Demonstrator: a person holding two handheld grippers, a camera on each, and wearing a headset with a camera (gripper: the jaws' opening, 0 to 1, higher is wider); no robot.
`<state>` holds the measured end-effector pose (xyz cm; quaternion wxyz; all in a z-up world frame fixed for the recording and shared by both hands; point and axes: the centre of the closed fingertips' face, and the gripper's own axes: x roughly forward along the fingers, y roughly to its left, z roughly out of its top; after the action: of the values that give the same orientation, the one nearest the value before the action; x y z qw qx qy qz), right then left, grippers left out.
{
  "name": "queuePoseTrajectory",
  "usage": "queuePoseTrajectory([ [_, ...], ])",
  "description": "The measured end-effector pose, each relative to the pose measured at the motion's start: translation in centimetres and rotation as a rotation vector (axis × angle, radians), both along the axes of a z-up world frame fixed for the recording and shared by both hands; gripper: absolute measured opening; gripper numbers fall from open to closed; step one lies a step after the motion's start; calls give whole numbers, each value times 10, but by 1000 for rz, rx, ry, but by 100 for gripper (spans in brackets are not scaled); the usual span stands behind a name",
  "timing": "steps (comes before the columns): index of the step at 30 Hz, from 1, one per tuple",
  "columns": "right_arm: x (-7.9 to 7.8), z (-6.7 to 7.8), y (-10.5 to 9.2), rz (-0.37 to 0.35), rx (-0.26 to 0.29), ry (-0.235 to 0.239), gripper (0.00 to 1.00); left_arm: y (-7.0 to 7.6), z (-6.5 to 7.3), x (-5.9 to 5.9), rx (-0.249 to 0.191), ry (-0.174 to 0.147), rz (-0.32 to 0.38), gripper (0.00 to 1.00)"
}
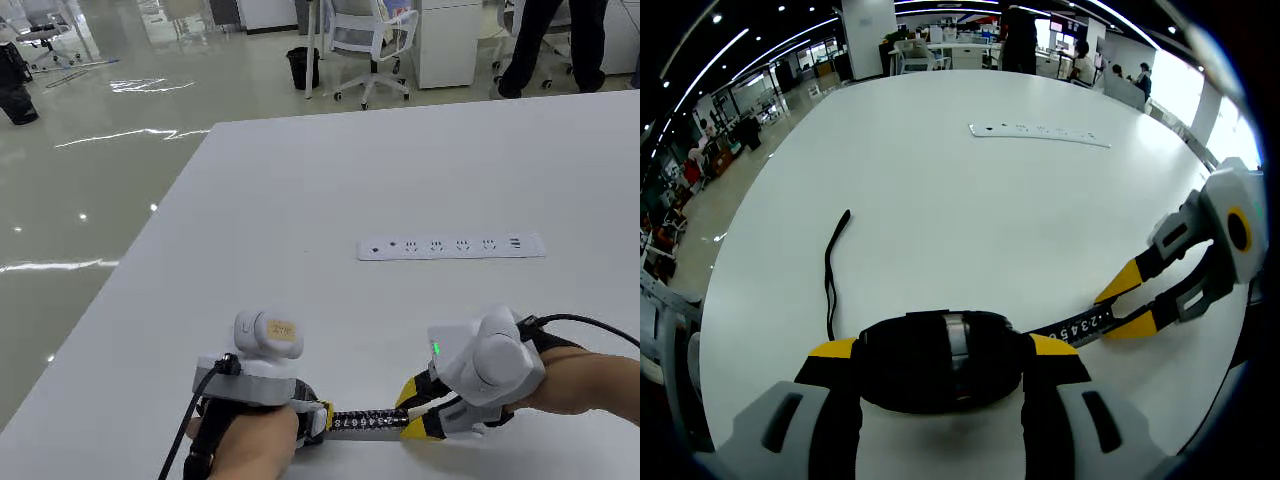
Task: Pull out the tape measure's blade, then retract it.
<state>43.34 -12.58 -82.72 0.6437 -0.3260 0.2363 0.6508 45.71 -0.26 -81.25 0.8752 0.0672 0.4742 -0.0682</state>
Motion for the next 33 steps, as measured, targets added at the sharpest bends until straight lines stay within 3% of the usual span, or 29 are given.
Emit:
queuePoseTrajectory([
  [33,1,-3,16,-5,10,7,15,0,0,1,-1,0,-2,61],
])
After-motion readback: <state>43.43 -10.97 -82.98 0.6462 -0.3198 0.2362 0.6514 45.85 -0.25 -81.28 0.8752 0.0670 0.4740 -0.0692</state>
